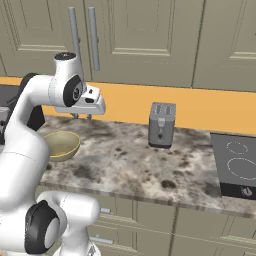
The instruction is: Open the cabinet. Pick the apple and banana from the cabinet and place them into the bowl. Then close the cabinet.
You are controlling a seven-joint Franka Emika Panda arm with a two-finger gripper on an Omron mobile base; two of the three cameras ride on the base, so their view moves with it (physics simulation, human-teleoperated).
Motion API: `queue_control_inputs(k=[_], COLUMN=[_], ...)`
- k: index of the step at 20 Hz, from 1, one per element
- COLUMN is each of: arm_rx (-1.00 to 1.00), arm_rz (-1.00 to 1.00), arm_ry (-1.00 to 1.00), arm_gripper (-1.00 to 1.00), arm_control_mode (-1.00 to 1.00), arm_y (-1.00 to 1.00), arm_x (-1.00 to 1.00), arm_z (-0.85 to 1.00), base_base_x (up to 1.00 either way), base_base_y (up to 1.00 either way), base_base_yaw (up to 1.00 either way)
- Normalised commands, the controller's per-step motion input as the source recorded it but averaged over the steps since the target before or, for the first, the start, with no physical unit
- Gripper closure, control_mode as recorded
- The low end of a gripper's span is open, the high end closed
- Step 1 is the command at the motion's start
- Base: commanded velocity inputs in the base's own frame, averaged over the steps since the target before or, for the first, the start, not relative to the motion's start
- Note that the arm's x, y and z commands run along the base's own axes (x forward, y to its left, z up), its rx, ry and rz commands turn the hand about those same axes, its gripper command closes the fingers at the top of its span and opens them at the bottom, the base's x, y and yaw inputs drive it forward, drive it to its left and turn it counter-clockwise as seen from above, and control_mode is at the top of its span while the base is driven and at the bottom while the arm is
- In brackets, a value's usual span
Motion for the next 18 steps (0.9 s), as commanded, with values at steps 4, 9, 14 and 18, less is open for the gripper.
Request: queue_control_inputs(k=[4,9,14,18], arm_rx=[0.00,0.00,0.00,0.00], arm_rz=[0.01,0.00,0.00,0.00], arm_ry=[-0.15,-0.50,-0.54,-0.42], arm_gripper=[-1.00,-1.00,-1.00,-1.00], arm_control_mode=[-1.00,-1.00,-1.00,-1.00], arm_y=[0.00,-0.04,-0.05,-0.02], arm_x=[-0.09,-0.32,-0.34,-0.18], arm_z=[0.03,0.48,0.62,0.67], base_base_x=[0.00,0.00,0.00,0.00], base_base_y=[0.00,0.00,0.00,0.00], base_base_yaw=[0.00,0.00,0.00,0.00])
